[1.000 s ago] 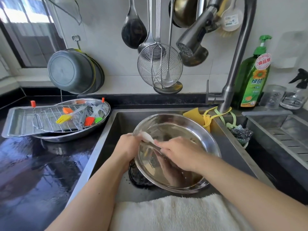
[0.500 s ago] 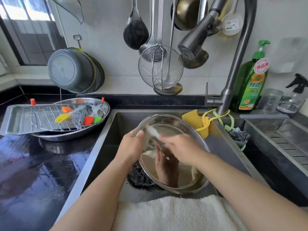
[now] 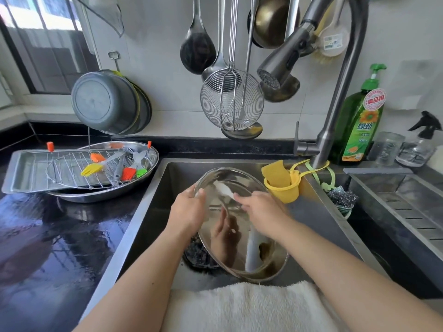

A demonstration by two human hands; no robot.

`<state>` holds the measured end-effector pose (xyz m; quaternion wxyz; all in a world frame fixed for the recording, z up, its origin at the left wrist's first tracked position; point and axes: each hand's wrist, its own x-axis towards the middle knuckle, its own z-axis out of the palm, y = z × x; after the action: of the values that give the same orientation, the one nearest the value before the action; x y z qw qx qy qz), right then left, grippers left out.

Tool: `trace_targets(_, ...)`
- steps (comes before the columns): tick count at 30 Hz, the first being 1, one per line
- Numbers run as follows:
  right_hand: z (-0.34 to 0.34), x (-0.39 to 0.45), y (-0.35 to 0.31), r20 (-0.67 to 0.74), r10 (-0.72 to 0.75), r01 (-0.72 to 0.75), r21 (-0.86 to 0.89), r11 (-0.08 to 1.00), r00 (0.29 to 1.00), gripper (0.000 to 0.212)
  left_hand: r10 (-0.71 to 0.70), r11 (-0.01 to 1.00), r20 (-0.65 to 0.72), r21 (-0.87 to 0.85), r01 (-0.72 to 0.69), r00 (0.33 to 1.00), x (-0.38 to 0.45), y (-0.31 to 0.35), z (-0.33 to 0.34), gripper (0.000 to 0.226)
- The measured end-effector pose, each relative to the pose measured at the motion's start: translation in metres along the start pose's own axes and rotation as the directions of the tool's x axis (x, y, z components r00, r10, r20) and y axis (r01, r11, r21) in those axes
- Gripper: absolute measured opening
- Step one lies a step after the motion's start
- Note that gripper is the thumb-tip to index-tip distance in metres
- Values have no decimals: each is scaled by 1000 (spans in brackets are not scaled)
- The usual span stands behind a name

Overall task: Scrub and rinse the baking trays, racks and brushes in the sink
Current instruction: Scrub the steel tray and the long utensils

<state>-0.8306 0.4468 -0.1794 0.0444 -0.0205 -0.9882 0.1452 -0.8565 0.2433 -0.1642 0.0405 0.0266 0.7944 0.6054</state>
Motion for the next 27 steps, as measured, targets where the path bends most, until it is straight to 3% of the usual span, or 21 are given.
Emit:
trace_targets(1,-4,4,4,-33,120,-122,-82,989,992,51,5,1000,12,10,-5,1000,-2,1,2,34)
trace_targets(2,-4,3,5,-7,140,-140,-98,985,990,51,10,1000,19,20,-11,1000,-3,1,4,36)
trace_targets(6,7,-28,-26,149,-221,189,203,961,964,43,5,1000,6,30,-5,1000,0,-1,-1,40)
trace_targets(7,8,-27,-24,130,-209,182,193,964,969,44,5,999,5,34,-5,1000,0,0,-2,38)
trace_targets(10,0,3,7,-46,123,-121,31,992,991,51,41,999,10,10,-41,999,-3,3,-1,34)
trace_targets(11,-1,3,11,-48,158,-157,39,987,986,49,48,999,10,7,-48,999,-2,3,0,34)
trace_targets(13,0,-10,1,16,11,-13,146,989,1000,42,56,998,11,10,-57,998,2,0,1,34)
trace_targets(15,4,-32,-20,116,-232,202,225,953,966,38,53,998,20,18,-53,998,5,-3,-2,33)
trace_targets(16,6,-34,-20,119,-277,248,213,945,954,37,49,999,26,22,-49,998,6,-5,-3,33)
trace_targets(18,6,-11,2,7,-75,73,146,987,997,40,48,999,28,6,-48,998,6,-7,-4,33)
trace_targets(20,3,-1,20,-71,135,-121,170,978,988,43,44,998,48,-49,-42,998,4,-6,-2,32)
trace_targets(22,6,-11,10,15,-36,31,267,963,999,40,28,995,54,-95,-23,998,6,-6,-1,30)
trace_targets(24,14,-34,-15,129,-280,216,370,904,951,39,23,993,43,-118,-18,999,7,-7,-3,29)
trace_targets(25,13,-33,-15,118,-287,228,359,905,951,39,24,993,33,-119,-20,999,8,-7,-4,29)
trace_targets(27,6,-10,1,-15,-55,57,260,964,998,40,25,993,25,-113,-22,999,7,-7,-4,29)
